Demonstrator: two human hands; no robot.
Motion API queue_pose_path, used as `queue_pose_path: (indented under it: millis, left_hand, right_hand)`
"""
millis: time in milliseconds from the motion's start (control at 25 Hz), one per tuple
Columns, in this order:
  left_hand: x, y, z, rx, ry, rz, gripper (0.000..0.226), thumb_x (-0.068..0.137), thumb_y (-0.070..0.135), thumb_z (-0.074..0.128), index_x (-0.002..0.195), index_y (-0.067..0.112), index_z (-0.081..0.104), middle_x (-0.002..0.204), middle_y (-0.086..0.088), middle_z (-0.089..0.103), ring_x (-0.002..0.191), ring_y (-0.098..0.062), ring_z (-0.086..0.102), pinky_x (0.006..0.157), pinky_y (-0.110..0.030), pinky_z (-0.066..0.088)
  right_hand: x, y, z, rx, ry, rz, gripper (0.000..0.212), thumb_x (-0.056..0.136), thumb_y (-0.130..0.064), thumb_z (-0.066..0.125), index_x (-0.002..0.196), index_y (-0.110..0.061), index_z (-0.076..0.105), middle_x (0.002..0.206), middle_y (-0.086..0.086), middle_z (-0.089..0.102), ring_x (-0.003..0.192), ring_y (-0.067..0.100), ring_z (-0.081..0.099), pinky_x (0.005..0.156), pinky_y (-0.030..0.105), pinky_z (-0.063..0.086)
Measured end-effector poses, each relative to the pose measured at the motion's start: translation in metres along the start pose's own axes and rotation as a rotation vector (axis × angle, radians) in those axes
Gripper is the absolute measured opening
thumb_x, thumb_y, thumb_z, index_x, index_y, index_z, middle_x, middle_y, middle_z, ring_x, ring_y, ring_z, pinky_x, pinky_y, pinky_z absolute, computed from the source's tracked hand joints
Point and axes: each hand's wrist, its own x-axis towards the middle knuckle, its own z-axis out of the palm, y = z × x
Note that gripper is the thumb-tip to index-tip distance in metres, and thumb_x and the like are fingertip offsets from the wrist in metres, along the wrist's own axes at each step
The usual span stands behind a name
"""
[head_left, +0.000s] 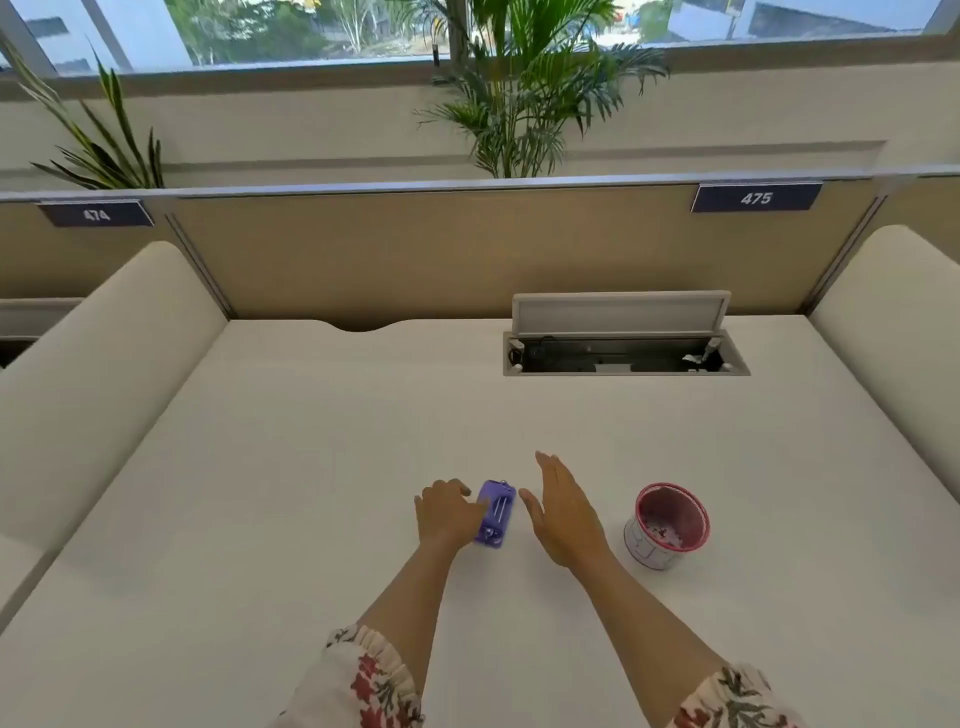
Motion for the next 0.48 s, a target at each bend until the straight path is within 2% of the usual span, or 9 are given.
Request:
queue_pose_path:
  millis: [40, 80, 160, 280, 360, 480]
  left_hand:
    - [0.003, 0.000, 0.002, -0.101, -0.032, -0.018, 0.041, 0.088, 0.034, 0.066, 0.120, 0.009, 0.066, 0.123, -0.008, 0.067, 0.110, -0.024, 0.063, 0.091, -0.029, 0.045]
    - [0.003, 0.001, 0.004, -0.193, -0.058, -0.038, 0.035, 0.087, 0.027, 0.068, 0.114, 0.006, 0.067, 0.118, -0.011, 0.068, 0.101, -0.025, 0.065, 0.078, -0.027, 0.047]
    - [0.005, 0.002, 0.007, -0.269, -0.065, -0.048, 0.024, 0.085, 0.019, 0.069, 0.102, 0.002, 0.067, 0.108, -0.015, 0.069, 0.086, -0.027, 0.063, 0.068, -0.028, 0.045]
    - [0.001, 0.002, 0.017, -0.297, -0.069, -0.056, 0.014, 0.084, 0.016, 0.069, 0.088, 0.006, 0.060, 0.092, -0.012, 0.064, 0.077, -0.025, 0.058, 0.065, -0.028, 0.043]
    - [-0.002, 0.001, 0.020, -0.298, -0.066, -0.073, 0.019, 0.084, 0.017, 0.070, 0.082, 0.010, 0.053, 0.087, -0.007, 0.060, 0.074, -0.021, 0.054, 0.065, -0.029, 0.042]
    - [-0.006, -0.001, 0.024, -0.317, -0.083, -0.084, 0.023, 0.081, 0.017, 0.075, 0.081, 0.010, 0.054, 0.084, -0.005, 0.060, 0.077, -0.022, 0.055, 0.069, -0.032, 0.045]
  right_hand:
    - [-0.002, 0.002, 0.002, 0.006, -0.016, 0.004, 0.062, 0.103, -0.043, 0.037, 0.157, -0.019, 0.017, 0.165, -0.001, 0.019, 0.152, 0.014, 0.016, 0.120, 0.030, 0.019]
    - [-0.002, 0.003, 0.003, 0.004, -0.038, 0.011, 0.061, 0.103, -0.041, 0.037, 0.157, -0.018, 0.018, 0.164, -0.001, 0.021, 0.152, 0.015, 0.018, 0.120, 0.031, 0.020]
    - [-0.009, 0.005, 0.008, -0.040, -0.082, 0.010, 0.057, 0.103, -0.036, 0.040, 0.155, -0.016, 0.024, 0.163, 0.002, 0.025, 0.151, 0.017, 0.022, 0.119, 0.030, 0.022]
    - [-0.015, 0.008, 0.017, -0.129, -0.108, -0.017, 0.053, 0.101, -0.029, 0.047, 0.149, -0.010, 0.034, 0.159, 0.007, 0.030, 0.149, 0.019, 0.025, 0.119, 0.029, 0.025]
    - [-0.017, 0.011, 0.019, -0.125, -0.124, -0.007, 0.051, 0.100, -0.027, 0.049, 0.147, -0.008, 0.038, 0.157, 0.008, 0.033, 0.148, 0.020, 0.026, 0.118, 0.029, 0.026]
    - [-0.021, 0.015, 0.022, -0.118, -0.142, 0.029, 0.050, 0.100, -0.027, 0.049, 0.145, -0.007, 0.039, 0.154, 0.008, 0.035, 0.148, 0.021, 0.026, 0.118, 0.030, 0.027]
